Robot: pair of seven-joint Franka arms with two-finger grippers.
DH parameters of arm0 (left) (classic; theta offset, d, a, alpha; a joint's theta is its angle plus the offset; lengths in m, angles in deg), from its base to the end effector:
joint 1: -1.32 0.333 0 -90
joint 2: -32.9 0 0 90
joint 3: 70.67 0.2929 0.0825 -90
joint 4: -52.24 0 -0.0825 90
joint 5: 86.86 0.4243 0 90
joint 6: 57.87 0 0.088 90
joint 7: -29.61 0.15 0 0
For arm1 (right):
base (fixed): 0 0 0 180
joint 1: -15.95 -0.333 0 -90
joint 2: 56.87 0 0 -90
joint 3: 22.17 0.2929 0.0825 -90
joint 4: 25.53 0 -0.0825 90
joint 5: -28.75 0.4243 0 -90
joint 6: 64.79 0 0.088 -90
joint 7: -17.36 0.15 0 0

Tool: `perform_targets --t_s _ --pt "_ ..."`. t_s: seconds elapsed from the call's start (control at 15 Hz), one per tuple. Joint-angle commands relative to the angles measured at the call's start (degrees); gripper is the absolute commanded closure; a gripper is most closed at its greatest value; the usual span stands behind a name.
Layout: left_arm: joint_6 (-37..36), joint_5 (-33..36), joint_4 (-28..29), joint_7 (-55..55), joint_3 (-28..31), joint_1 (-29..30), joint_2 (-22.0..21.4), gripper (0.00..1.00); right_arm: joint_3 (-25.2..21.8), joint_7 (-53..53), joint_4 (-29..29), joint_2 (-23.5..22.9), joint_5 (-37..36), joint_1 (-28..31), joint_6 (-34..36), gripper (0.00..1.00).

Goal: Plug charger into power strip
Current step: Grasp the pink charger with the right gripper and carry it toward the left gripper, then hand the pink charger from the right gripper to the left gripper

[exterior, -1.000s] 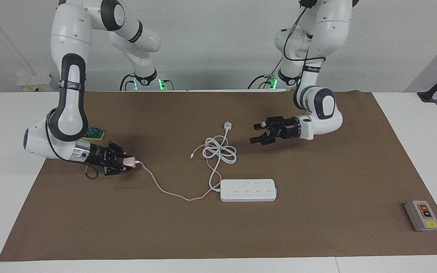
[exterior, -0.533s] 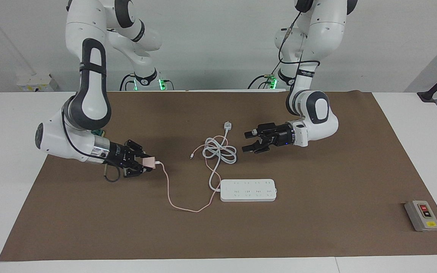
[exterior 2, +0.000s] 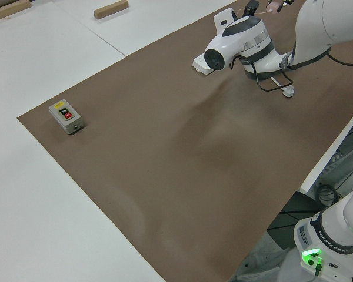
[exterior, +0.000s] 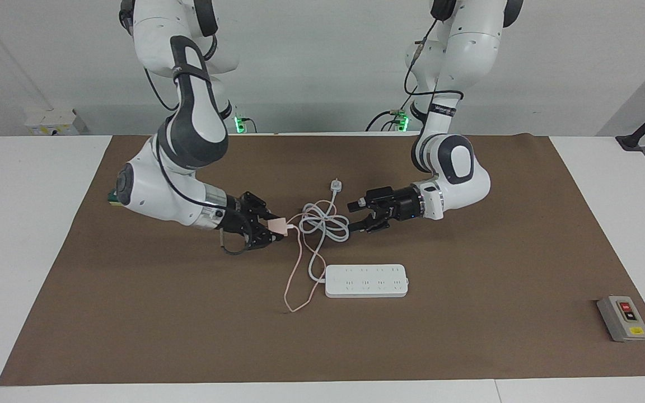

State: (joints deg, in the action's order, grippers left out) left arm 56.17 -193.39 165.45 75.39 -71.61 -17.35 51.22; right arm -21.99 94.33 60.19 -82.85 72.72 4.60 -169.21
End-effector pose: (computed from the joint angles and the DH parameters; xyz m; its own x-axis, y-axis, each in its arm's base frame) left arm 0.5966 -0.3151 0.2938 0.9875 0.1547 0.0291 -0.0177 -0.0747 0.9970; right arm 0.6769 0.2252 0.3522 0.1159 -0.7308 -0.6727 -0.9803 -0.1934 0.0412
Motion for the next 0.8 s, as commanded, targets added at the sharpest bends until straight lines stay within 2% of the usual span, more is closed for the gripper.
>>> perform_targets --t_s 0.0,0.33,0.73 --pt "0.93 -1.05 -0.89 -0.07 0.68 -0.75 0.57 0.00 -0.26 3.60 -0.91 -0.39 1.20 -3.40 -2.79 1.00" --pt "0.84 -1.05 -0.89 0.19 0.68 -0.75 1.27 0.00 -0.26 11.34 -1.08 -0.83 3.30 -9.56 -10.71 1.00" --pt "-1.54 -1.22 -0.97 3.18 0.59 -0.14 3.64 0.00 -0.26 13.02 -1.08 -0.92 3.66 -10.44 -11.78 1.00"
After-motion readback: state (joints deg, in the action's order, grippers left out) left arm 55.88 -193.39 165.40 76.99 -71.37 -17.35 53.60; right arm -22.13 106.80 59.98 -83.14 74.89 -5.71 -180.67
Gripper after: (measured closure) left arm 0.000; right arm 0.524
